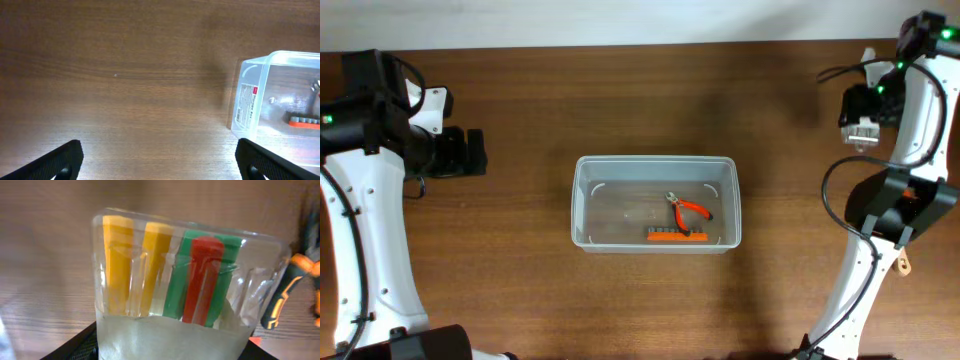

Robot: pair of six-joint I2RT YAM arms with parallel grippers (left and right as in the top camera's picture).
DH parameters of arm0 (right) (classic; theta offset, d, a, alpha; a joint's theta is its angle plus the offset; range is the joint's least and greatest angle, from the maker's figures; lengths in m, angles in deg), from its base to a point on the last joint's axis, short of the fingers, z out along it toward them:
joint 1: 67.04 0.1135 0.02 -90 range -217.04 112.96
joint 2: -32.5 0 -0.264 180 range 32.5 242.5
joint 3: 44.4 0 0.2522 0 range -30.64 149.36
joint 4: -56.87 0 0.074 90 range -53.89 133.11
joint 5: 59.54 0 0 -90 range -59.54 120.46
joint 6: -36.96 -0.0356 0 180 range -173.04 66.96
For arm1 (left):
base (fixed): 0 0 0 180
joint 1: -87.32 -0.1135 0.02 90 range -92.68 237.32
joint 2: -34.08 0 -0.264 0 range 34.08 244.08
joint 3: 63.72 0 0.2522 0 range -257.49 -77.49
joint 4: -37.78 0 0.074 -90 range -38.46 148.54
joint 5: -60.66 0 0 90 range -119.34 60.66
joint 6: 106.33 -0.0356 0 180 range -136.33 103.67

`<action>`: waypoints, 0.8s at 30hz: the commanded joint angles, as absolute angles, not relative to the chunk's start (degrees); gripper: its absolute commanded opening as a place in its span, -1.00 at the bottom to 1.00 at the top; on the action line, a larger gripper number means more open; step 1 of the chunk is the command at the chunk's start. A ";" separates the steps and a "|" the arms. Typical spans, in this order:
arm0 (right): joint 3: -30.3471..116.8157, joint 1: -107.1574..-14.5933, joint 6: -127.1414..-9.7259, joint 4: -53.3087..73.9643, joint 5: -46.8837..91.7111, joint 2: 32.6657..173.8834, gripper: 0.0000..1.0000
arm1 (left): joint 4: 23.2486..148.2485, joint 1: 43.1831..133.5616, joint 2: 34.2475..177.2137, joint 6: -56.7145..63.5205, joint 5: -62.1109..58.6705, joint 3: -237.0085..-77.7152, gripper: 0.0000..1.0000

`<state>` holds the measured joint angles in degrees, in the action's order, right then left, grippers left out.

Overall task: Pack container
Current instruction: 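Carry the clip pack over the container and drop it in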

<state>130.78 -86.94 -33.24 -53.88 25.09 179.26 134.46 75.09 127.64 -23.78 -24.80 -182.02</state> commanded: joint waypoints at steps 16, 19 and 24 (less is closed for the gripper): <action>129.93 -61.89 -30.75 -54.25 19.10 153.51 0.40 | 134.30 75.05 127.95 -23.05 -24.19 -182.63 0.98; 122.52 -57.94 -30.34 -54.25 19.08 149.58 0.40 | 134.30 75.05 127.95 -23.05 -24.19 -182.63 0.98; 108.44 -52.17 -26.58 -54.23 15.61 144.11 0.39 | 134.30 75.05 127.95 -23.05 -24.19 -182.63 0.99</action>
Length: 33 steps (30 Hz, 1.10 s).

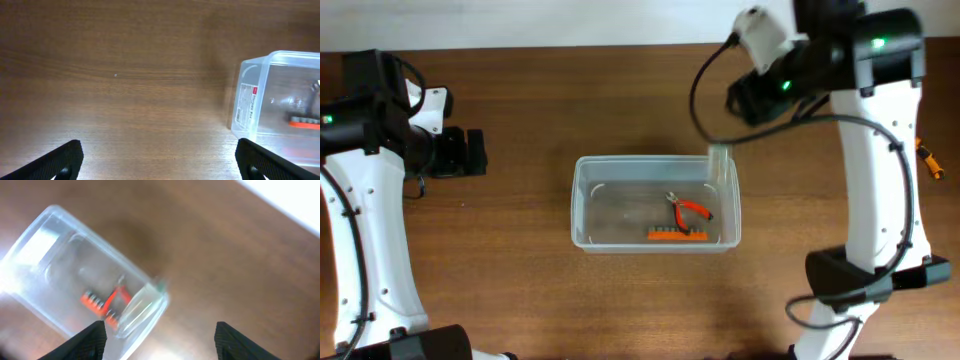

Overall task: Pack container
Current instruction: 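Carry the clip pack over the container and drop it in, then move the right gripper back to the orange-and-black pliers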

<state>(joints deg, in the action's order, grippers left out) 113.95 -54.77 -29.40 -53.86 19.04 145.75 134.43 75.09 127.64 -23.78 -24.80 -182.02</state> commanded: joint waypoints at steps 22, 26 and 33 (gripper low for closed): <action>102.83 -55.05 -44.37 -54.14 36.65 140.46 0.97 | 134.30 75.05 127.95 -23.05 -24.19 -182.63 0.98; 102.81 -64.01 -49.20 -54.20 41.48 140.22 0.97 | 134.30 75.05 127.95 -23.05 -24.19 -182.63 0.98; 102.63 -81.28 -48.87 -53.59 40.41 142.43 0.97 | 134.30 75.05 127.95 -23.05 -24.19 -182.63 0.98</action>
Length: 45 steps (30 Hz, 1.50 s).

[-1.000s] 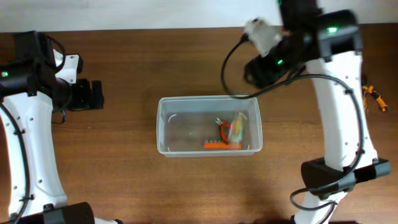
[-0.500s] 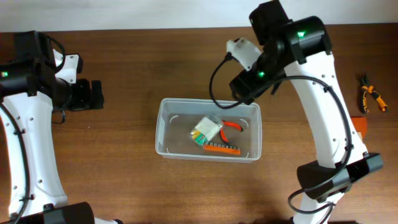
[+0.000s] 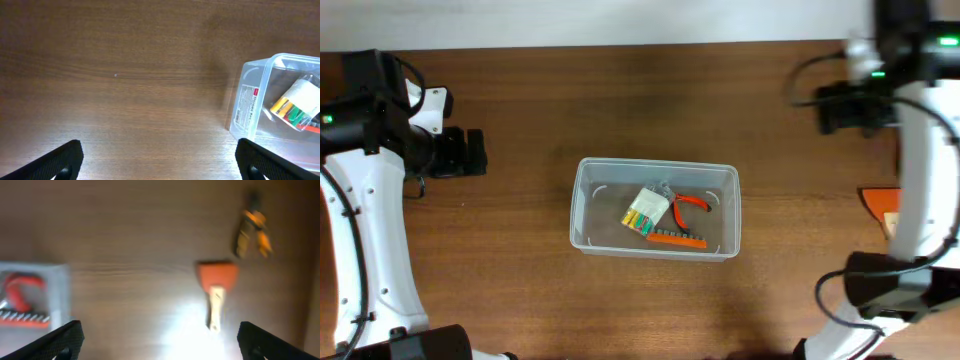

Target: Pack container

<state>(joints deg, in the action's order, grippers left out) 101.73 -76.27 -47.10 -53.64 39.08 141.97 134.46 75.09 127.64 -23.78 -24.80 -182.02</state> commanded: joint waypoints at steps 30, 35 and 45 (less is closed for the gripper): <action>101.19 -100.45 -38.05 -34.53 31.36 171.11 0.97 | 134.30 75.07 127.95 -23.05 -24.19 -182.63 0.98; 101.19 -101.80 -37.29 -33.79 31.06 172.55 0.97 | 134.30 75.05 127.95 -23.05 -24.19 -182.63 0.99; 101.19 -101.89 -34.01 -30.25 27.71 173.42 0.97 | 134.30 75.05 127.95 -23.05 -24.19 -182.63 0.98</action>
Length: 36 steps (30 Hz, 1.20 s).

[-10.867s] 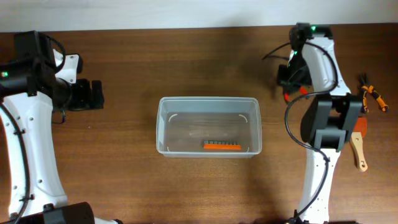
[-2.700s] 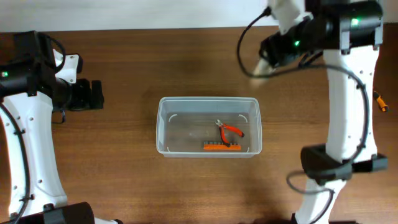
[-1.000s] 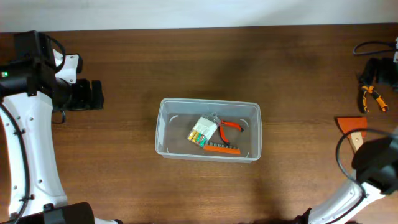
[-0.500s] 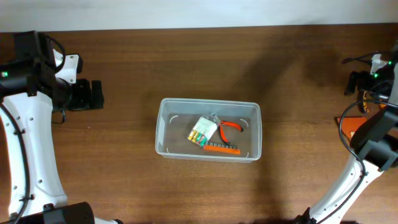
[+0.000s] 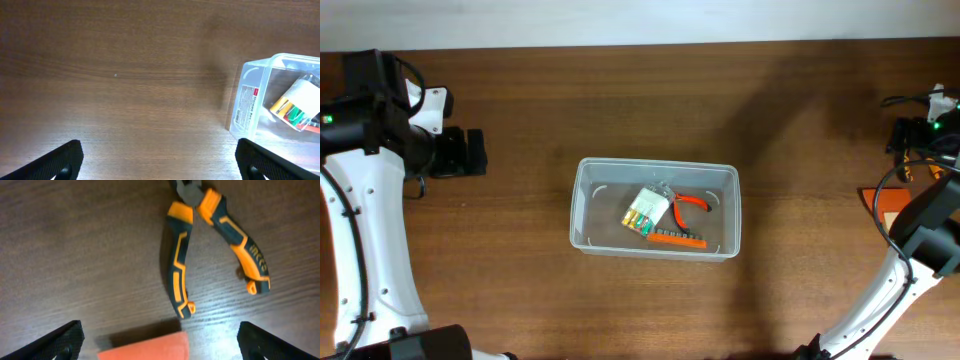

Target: Pack container

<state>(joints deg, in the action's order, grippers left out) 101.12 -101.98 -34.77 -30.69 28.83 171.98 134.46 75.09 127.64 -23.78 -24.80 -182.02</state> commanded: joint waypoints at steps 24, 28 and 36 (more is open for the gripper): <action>101.19 -101.93 -35.47 -26.21 27.67 178.82 0.97 | 134.30 75.05 127.95 -23.05 -24.19 -182.63 0.99; 101.19 -101.96 -35.47 -25.81 27.67 180.00 0.97 | 134.30 75.05 127.95 -23.05 -24.19 -182.63 0.98; 101.19 -102.00 -35.52 -23.56 27.65 180.90 0.97 | 134.30 75.05 127.95 -23.05 -24.19 -182.63 0.98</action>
<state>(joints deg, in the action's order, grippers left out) 101.12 -102.00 -35.06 -24.22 28.19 180.05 134.48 75.09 127.64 -23.78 -24.80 -182.02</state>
